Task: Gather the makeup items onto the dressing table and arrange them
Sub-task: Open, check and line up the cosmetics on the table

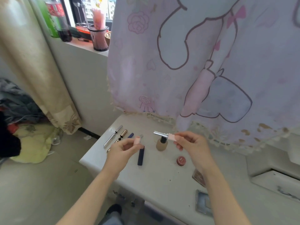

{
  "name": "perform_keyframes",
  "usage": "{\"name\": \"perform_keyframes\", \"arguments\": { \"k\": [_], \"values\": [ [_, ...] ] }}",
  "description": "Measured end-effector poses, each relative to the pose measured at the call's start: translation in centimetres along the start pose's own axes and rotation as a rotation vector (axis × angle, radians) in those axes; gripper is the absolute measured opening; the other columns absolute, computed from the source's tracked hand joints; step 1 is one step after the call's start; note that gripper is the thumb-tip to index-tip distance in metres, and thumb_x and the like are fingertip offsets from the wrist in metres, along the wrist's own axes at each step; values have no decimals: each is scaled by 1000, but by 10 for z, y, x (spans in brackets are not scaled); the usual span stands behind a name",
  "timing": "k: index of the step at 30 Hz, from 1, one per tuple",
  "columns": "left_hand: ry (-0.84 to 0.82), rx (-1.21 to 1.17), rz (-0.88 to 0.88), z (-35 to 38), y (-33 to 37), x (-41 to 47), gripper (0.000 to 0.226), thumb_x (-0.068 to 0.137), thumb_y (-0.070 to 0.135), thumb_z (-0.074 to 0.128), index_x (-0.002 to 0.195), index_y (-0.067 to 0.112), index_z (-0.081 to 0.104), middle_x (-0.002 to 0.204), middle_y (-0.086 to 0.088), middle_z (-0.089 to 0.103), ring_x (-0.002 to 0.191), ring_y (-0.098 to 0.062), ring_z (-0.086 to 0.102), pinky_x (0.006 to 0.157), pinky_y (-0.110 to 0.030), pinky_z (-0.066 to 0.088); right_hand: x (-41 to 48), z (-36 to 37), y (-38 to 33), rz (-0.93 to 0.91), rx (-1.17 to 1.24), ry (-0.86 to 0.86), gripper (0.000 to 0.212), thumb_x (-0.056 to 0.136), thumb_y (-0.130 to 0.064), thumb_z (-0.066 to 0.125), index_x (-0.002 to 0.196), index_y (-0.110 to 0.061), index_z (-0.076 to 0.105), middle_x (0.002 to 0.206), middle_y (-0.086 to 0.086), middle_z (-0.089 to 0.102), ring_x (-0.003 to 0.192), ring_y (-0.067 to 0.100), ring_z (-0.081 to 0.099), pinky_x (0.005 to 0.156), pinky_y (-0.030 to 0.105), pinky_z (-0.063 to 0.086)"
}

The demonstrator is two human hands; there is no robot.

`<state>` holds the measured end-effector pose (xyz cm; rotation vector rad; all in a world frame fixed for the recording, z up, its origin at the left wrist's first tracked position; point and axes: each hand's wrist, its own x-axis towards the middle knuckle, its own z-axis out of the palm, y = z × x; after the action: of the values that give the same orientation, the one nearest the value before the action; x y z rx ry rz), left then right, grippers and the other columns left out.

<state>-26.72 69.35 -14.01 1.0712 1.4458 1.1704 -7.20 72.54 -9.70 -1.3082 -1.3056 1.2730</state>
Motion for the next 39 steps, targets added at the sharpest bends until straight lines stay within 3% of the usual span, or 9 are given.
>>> {"name": "perform_keyframes", "arguments": {
  "k": [7, 13, 16, 20, 22, 26, 28, 31, 39],
  "values": [
    [41, -587, -70, 18, 19, 17, 16, 70, 6, 73, 81, 15, 65, 61, 11, 67, 63, -6, 54, 64, -24, 33, 4, 50, 18, 50, 319, 85, 24, 82, 5, 57, 72, -12, 71, 53, -2, 62, 50, 9, 52, 54, 19, 46],
    [131, -626, -75, 2, 20, 39, 17, 74, 2, 70, 76, 18, 64, 60, 11, 66, 69, -12, 54, 72, -27, 40, 9, 89, 18, 76, 348, 119, 23, 81, 2, 61, 70, -15, 70, 52, -2, 63, 48, 8, 53, 51, 16, 46],
    [146, -617, -95, -8, 15, 51, 16, 78, -3, 64, 78, 13, 63, 56, 10, 64, 60, -9, 56, 60, -17, 47, 12, 108, 22, 112, 297, 111, 17, 84, 1, 58, 78, -11, 68, 52, -3, 64, 46, 6, 53, 49, 15, 45],
    [98, -607, -155, -22, 5, 66, 12, 77, -1, 66, 82, 10, 65, 62, 4, 65, 70, -20, 54, 75, -33, 42, 22, 117, 24, 193, 208, 41, 14, 87, -3, 56, 78, -8, 66, 56, -1, 66, 45, 7, 55, 48, 15, 46],
    [72, -583, -186, -27, -1, 74, 11, 78, -1, 65, 83, 9, 65, 63, 3, 65, 70, -19, 55, 75, -31, 42, 27, 122, 24, 218, 156, -14, 17, 88, -7, 56, 75, -10, 66, 60, 2, 66, 48, 9, 57, 51, 17, 47],
    [30, -406, -219, -34, -19, 84, 6, 80, 2, 65, 85, 5, 64, 46, 12, 60, 43, 1, 52, 47, -8, 41, 32, 134, 34, 327, 32, -120, 22, 91, -22, 55, 73, -14, 65, 62, 0, 66, 53, 11, 60, 57, 20, 49],
    [41, -253, -220, -41, -32, 86, 6, 80, 10, 67, 75, 9, 65, 50, 11, 62, 48, 1, 55, 44, -2, 39, 37, 139, 49, 435, -33, -67, 21, 91, -22, 55, 73, -11, 61, 64, 3, 65, 51, 11, 59, 54, 20, 45],
    [70, -61, -279, -58, -60, 98, 11, 81, 15, 66, 74, 8, 67, 72, -4, 66, 71, -18, 59, 58, -15, 44, 48, 147, 80, 593, -129, 92, 21, 87, -20, 58, 70, -10, 54, 60, 4, 57, 48, 13, 50, 47, 19, 38],
    [76, 222, -309, -96, -100, 121, 46, 84, 29, 60, 45, 16, 40, 47, 3, 32, 52, -16, 27, 53, -26, 22, 78, 184, 138, 695, -433, 259, 37, 84, -20, 59, 51, -15, 42, 54, -2, 45, 51, 11, 43, 47, 24, 29]
  ]
}}
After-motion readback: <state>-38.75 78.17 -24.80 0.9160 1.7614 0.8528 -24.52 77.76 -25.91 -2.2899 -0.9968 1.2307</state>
